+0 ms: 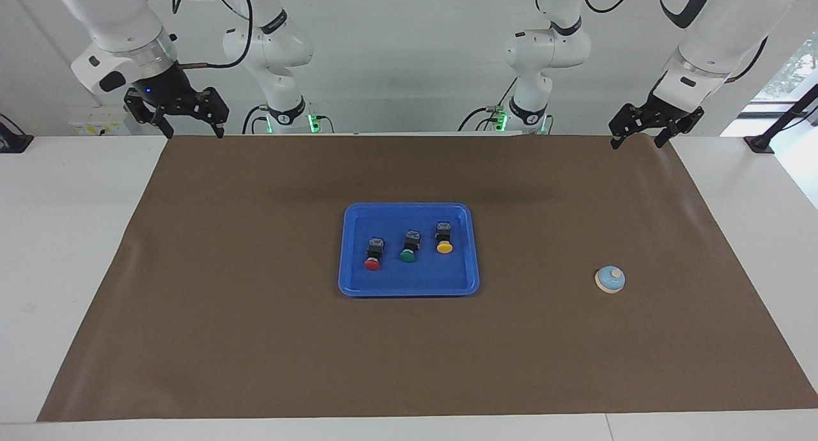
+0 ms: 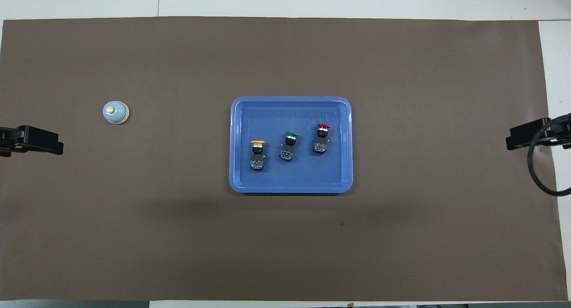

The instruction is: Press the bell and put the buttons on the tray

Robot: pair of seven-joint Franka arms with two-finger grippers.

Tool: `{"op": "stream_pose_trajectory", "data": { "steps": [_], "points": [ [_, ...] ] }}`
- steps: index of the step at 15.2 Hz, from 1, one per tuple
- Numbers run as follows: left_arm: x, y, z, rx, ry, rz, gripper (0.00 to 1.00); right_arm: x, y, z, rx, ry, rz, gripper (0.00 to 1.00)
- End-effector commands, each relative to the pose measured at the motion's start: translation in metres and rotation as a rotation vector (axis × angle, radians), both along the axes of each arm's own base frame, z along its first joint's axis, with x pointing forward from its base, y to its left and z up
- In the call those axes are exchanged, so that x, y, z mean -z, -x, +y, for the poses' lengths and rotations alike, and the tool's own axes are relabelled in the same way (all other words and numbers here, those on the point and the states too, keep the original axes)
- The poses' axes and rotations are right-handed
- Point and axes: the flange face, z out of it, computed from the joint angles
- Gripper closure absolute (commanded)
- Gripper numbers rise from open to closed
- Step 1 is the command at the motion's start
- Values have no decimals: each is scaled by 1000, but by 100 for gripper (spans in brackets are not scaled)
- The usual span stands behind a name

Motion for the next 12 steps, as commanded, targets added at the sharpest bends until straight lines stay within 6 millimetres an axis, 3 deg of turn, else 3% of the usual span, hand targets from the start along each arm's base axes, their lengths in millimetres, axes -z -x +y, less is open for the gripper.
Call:
{"op": "stream_pose_trajectory", "data": {
  "steps": [1,10,11,12],
  "points": [
    [-2,2,2,-2,-14,6,0,1,1,1,-23,2,-14,0],
    [3,-5,-13,19,-12,-55,0,-2,6,-3,-14,2,-8,0],
    [9,-3,-13,21,-10,-90,23,-2,6,-4,-13,0,-8,0],
    [15,-6,-11,18,-9,-115,79,-1,6,-5,-10,0,-5,0]
  ]
}}
